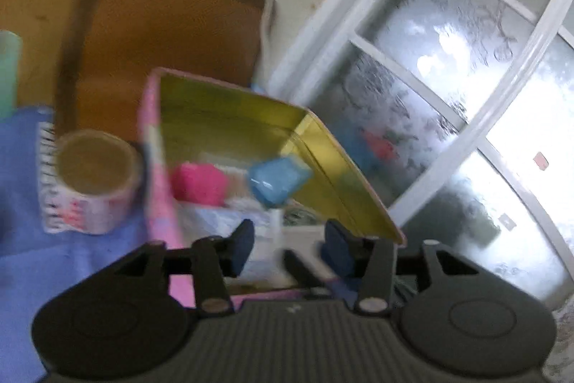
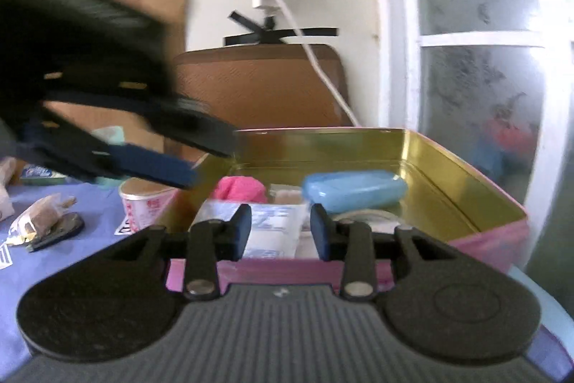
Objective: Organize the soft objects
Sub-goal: 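Lower the wet-wipes packet into the pink tin and open the left gripper, then move the right gripper to the clear bag of pastries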
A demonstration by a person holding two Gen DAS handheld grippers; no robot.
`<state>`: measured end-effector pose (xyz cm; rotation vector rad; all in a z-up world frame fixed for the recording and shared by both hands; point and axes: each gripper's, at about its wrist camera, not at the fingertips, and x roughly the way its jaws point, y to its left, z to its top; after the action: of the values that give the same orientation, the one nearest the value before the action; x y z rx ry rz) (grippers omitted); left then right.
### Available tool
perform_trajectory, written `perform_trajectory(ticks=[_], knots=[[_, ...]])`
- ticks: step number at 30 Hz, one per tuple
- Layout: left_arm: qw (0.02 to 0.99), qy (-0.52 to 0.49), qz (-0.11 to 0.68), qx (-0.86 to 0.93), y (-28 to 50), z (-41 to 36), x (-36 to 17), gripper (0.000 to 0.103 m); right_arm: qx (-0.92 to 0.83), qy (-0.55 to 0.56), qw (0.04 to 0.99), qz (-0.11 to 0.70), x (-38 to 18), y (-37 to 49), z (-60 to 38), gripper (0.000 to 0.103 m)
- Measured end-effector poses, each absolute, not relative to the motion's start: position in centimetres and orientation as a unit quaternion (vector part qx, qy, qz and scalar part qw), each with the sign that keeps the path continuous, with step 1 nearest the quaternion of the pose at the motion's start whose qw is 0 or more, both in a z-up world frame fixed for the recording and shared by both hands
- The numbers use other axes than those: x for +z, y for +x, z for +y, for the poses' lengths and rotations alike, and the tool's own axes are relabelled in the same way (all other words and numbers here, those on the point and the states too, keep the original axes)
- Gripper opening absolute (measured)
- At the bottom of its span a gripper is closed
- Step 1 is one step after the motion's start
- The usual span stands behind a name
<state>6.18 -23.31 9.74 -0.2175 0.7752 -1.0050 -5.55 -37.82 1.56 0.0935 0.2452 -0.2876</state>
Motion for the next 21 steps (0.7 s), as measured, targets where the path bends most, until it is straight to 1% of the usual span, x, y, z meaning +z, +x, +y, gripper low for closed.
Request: perform_trajectory(ticks=[1, 5, 9, 15, 17, 21], knots=[[0.805, -0.106, 0.358, -0.461, 6.3, -21.9, 9.5, 0.052, -0.141, 0.049, 0.981, 0.123, 1.4, -5.9, -37.9, 0.04], [0.817, -0.137, 0.364, -0.426, 6.3, -16.4, 7.7, 0.053, -0.118, 0.066, 0.985, 0.109, 1.6, -6.9, -37.4, 0.04], [0.853, -0.125, 0.354, -0.363, 4.9, -10.0, 5.2, 0.053, -0.063, 0.06, 0.991, 0.101, 2.5, -7.0, -34.1, 0.04], [0.903, -0.087, 0.353, -0.229, 4.0, -1.4, 1.8, 0.053, 0.049, 0.037, 0.987, 0.151, 2.4, -3.9, -28.1, 0.04], [0.909, -0.103, 0.349, -0.201, 4.4, 0.8, 1.0, 0.052, 0.077, 0.035, 0.982, 0.169, 2.4, -2.6, -26.3, 0.04], [0.924, -0.132, 0.31, -0.18, 3.7, 2.5, 0.5, 0.053, 0.122, 0.042, 0.972, 0.198, 2.9, 0.9, -22.9, 0.041]])
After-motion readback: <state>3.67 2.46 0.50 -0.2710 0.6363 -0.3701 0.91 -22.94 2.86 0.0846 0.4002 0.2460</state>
